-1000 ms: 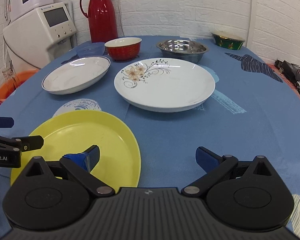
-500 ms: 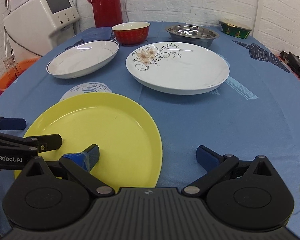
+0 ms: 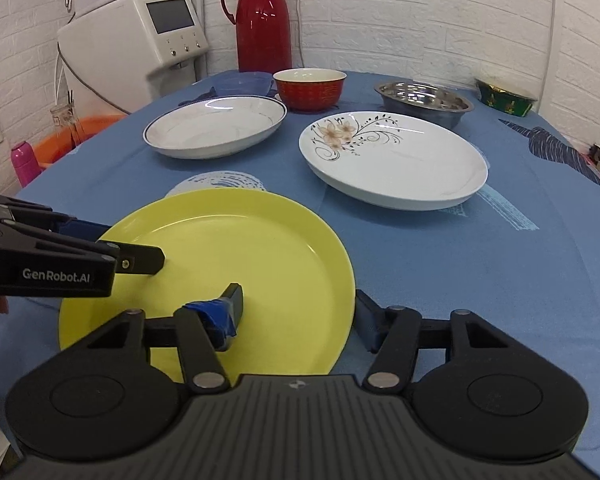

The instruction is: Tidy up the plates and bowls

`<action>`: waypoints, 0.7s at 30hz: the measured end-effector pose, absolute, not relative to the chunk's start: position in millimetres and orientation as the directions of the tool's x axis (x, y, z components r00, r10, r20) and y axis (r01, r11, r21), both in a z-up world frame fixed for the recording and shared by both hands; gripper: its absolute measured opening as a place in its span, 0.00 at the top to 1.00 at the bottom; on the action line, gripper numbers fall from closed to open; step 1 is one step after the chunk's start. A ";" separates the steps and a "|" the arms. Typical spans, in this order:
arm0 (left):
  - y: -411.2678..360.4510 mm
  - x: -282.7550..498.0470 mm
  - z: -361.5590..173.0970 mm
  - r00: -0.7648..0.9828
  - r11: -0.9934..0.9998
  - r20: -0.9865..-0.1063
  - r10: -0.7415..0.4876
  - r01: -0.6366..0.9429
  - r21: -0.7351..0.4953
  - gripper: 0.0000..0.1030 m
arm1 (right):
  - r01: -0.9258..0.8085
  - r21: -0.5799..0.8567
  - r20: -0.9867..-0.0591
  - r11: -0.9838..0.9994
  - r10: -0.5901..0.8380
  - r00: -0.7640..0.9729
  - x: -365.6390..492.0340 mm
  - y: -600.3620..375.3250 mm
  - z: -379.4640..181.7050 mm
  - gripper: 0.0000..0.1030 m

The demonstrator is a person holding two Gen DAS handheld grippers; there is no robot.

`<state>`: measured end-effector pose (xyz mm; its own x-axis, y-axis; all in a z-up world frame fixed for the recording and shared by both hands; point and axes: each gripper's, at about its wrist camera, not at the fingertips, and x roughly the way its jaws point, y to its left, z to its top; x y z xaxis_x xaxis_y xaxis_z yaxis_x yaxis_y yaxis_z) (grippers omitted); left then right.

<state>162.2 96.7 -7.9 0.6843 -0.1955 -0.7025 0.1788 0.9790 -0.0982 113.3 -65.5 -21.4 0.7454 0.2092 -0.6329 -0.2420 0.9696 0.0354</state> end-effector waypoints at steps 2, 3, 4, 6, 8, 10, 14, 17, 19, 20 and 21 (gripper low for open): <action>98.9 162.3 -3.1 0.690 0.981 -0.699 -0.190 0.167 -0.102 0.84 | -0.242 0.025 -0.638 0.970 0.202 0.743 113.6 -61.9 -18.9 0.62; 100.1 160.8 0.5 0.703 0.982 -0.687 -0.182 0.165 -0.091 0.84 | -0.244 0.024 -0.633 0.969 0.204 0.746 113.2 -59.9 -16.4 0.62; 103.0 158.5 4.7 0.717 0.983 -0.675 -0.174 0.161 -0.083 0.84 | -0.252 0.022 -0.624 0.967 0.211 0.752 111.8 -57.0 -13.1 0.62; 112.3 156.6 13.0 0.729 0.986 -0.664 -0.166 0.145 -0.088 0.85 | -0.265 0.026 -0.607 0.964 0.226 0.762 112.3 -51.2 -6.9 0.62; 123.6 155.0 16.5 0.737 0.990 -0.662 -0.136 0.117 -0.073 0.85 | -0.284 0.038 -0.592 0.958 0.251 0.766 116.6 -42.1 -1.4 0.62; 140.3 153.5 17.6 0.740 0.994 -0.664 -0.112 0.079 -0.079 0.85 | -0.319 0.034 -0.586 0.947 0.278 0.762 121.5 -27.3 2.0 0.62; 184.0 151.5 13.5 0.738 0.998 -0.675 -0.023 -0.022 -0.058 0.85 | -0.404 0.050 -0.587 0.913 0.354 0.728 133.5 12.3 -1.5 0.62; 210.0 151.3 6.6 0.723 0.997 -0.690 0.019 -0.065 -0.041 0.85 | -0.454 0.062 -0.603 0.889 0.395 0.692 141.7 41.2 -9.0 0.62; 221.8 150.1 1.7 0.716 0.996 -0.698 0.009 -0.068 -0.057 0.85 | -0.471 0.056 -0.610 0.880 0.404 0.682 142.3 52.1 -11.8 0.62; 225.6 149.4 -0.6 0.713 0.996 -0.701 -0.002 -0.064 -0.068 0.85 | -0.476 0.048 -0.613 0.878 0.403 0.680 141.9 54.5 -12.8 0.62; 226.3 149.2 -3.1 0.711 0.996 -0.703 -0.011 -0.057 -0.073 0.85 | -0.476 0.046 -0.618 0.878 0.399 0.677 141.3 54.8 -13.4 0.62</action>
<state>149.2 226.3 -3.1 0.7108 -0.0113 -0.7033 -0.0569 0.9957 -0.0735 141.3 54.8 -13.4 0.6771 0.3995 -0.6180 -0.4764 0.8780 0.0456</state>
